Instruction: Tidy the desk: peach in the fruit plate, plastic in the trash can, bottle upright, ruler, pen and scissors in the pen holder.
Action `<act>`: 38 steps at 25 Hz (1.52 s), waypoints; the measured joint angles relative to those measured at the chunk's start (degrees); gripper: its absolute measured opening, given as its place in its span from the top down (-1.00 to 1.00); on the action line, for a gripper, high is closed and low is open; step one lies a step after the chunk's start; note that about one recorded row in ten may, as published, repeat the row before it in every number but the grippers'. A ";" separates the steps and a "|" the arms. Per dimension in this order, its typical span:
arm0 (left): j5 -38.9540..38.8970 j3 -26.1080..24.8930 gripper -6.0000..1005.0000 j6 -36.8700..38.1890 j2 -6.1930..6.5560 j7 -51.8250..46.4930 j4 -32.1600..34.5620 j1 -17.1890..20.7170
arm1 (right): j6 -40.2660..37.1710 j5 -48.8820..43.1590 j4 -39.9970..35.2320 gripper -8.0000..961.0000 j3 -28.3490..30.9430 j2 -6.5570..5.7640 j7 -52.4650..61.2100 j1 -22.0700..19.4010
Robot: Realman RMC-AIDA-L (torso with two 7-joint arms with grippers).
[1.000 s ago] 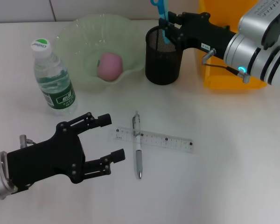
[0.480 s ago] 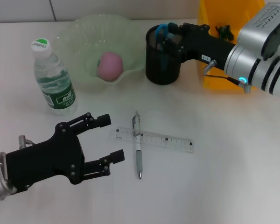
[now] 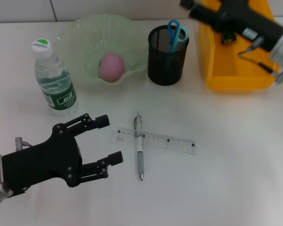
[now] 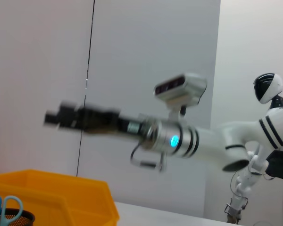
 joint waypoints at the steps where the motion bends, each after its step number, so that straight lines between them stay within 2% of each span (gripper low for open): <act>1: 0.00 -0.02 -0.62 0.20 0.08 0.00 -0.09 0.10 | -0.94 -0.68 -4.33 -0.48 0.09 -0.16 4.55 -1.87; 5: -0.01 -0.14 -0.62 0.49 0.26 -0.02 -0.21 0.91 | -5.33 -7.84 -20.94 -0.75 3.42 -0.74 24.33 -7.48; 7: 0.04 -0.59 -0.62 0.51 0.27 -0.03 -0.23 1.46 | -8.84 -14.70 -27.99 -0.75 6.74 -1.23 34.51 -7.94; 11: 0.27 -1.05 -0.62 0.83 0.34 -0.04 -0.25 2.10 | -16.94 -30.15 -37.96 -0.75 11.50 -2.92 50.24 -4.44; 15: 0.31 -1.08 -0.62 0.95 0.36 -0.45 -0.31 2.30 | -26.12 -46.68 -44.56 -0.75 11.92 -4.38 58.59 1.85; 17: 0.32 -1.11 -0.62 0.89 0.39 -0.68 -0.33 2.30 | -30.24 -54.72 -45.57 -0.75 11.34 -4.84 60.40 5.96; 18: 0.32 -1.13 -0.62 0.86 0.46 -0.76 -0.34 2.29 | -32.47 -63.62 -45.13 -0.75 10.04 -4.64 60.86 10.44; 19: 0.32 -1.13 -0.62 0.86 0.46 -0.76 -0.34 2.29 | -32.47 -63.62 -45.13 -0.75 10.04 -4.64 60.86 10.44; 20: 0.34 -1.16 -0.62 0.87 0.59 -0.82 -0.34 2.30 | -32.93 -67.52 -44.54 -0.75 8.58 -4.08 60.71 12.25; 21: 0.34 -1.17 -0.62 0.96 0.82 -1.15 -0.34 2.35 | -32.66 -72.91 -43.36 -0.75 5.51 -2.80 59.20 14.39; 22: 0.36 -1.17 -0.62 0.97 0.95 -1.52 -0.34 2.43 | -32.66 -72.91 -43.36 -0.75 5.51 -2.80 59.20 14.39; 25: 0.43 -1.18 -0.62 0.97 1.43 -2.70 -0.28 2.76 | -30.64 -78.46 -42.13 -0.75 0.31 -0.22 56.95 16.22; 26: 0.44 -1.17 -0.62 1.09 1.58 -2.92 -0.20 3.06 | -27.31 -79.50 -40.89 -0.75 -4.84 0.26 57.61 16.67; 27: 0.44 -1.17 -0.62 1.09 1.58 -2.92 -0.20 3.06 | -27.31 -79.50 -40.89 -0.75 -4.84 0.26 57.61 16.67; 28: 0.44 -1.20 -0.62 1.24 1.67 -3.01 -0.13 3.34 | -23.24 -79.46 -38.80 -0.75 -10.32 0.32 59.07 16.98; 29: 0.44 -1.20 -0.62 1.24 1.67 -3.01 -0.13 3.34 | -23.24 -79.46 -38.80 -0.75 -10.32 0.32 59.07 16.98; 31: 0.45 -1.28 -0.62 1.46 1.81 -3.04 -0.05 3.79 | -17.06 -78.83 -35.02 -0.75 -17.56 0.39 59.96 17.51; 36: 0.44 -1.28 -0.62 1.30 1.86 -3.05 -0.20 3.81 | -10.76 -75.51 -29.11 -0.74 -23.22 0.56 62.48 19.85; 38: 0.44 -1.28 -0.62 1.30 1.86 -3.10 -0.23 3.80 | -10.33 -74.97 -27.92 -0.75 -23.63 0.55 62.91 20.62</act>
